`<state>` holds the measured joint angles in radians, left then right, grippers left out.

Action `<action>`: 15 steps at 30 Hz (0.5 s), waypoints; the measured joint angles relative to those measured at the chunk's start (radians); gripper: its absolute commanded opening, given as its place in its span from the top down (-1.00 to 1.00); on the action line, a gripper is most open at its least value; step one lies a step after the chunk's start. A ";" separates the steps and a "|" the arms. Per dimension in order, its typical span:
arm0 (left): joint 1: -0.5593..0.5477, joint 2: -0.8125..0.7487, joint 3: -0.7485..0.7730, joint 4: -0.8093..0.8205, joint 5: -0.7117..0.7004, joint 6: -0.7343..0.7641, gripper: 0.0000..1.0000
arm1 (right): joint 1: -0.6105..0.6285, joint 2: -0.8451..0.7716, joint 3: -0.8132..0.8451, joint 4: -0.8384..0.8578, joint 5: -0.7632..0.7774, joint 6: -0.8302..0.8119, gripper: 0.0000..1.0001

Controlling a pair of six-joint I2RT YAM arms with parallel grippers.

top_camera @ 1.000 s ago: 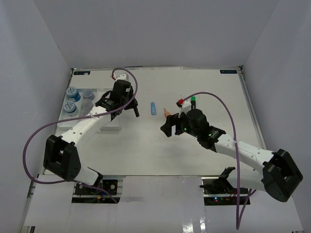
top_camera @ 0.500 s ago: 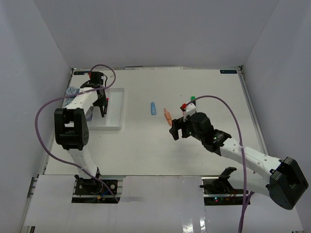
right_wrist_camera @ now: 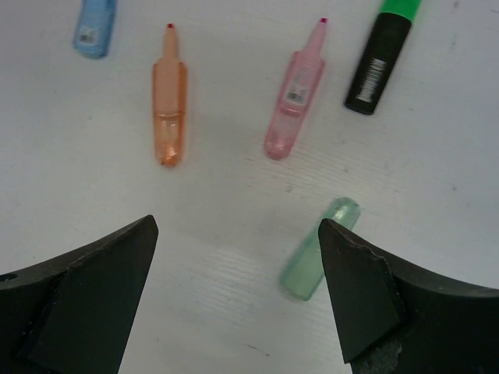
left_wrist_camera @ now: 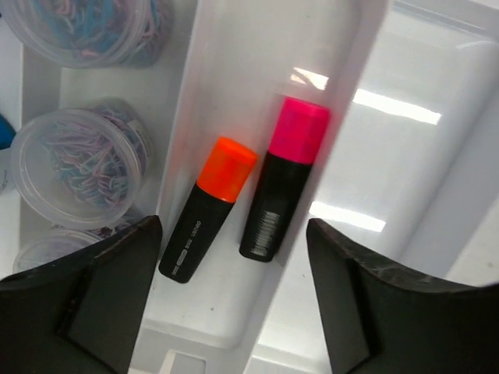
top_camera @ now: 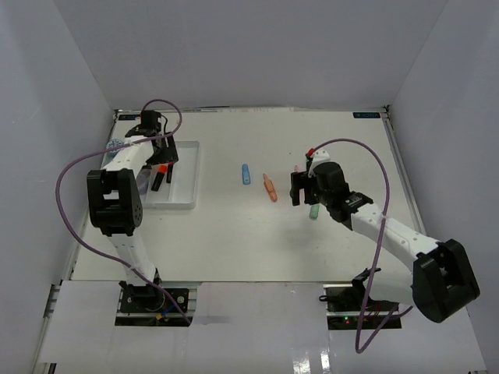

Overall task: Sort the stationery into containers
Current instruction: Place the pen in the storage box, then pick up the pen from the center of the board.

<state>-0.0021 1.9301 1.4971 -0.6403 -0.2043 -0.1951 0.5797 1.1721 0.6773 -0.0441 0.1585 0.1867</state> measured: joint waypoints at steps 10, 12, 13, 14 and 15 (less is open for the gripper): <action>-0.002 -0.401 -0.226 0.056 0.251 -0.132 -0.96 | -0.224 0.408 0.342 -0.061 0.049 0.002 -0.90; -0.004 -0.506 -0.299 0.077 0.288 -0.154 -0.96 | -0.242 0.483 0.402 -0.072 0.056 0.001 -0.96; -0.005 -0.548 -0.332 0.083 0.301 -0.163 -0.96 | -0.249 0.521 0.434 -0.077 0.059 0.003 -0.97; -0.006 -0.588 -0.360 0.085 0.312 -0.170 -0.96 | -0.255 0.557 0.461 -0.078 0.061 0.004 -0.97; -0.006 -0.626 -0.392 0.092 0.325 -0.176 -0.96 | -0.260 0.587 0.483 -0.081 0.063 0.004 -0.98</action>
<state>-0.0086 1.3037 1.1049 -0.5480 0.1204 -0.3710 0.3199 1.7596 1.1603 -0.1253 0.2214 0.1909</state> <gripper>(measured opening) 0.979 0.984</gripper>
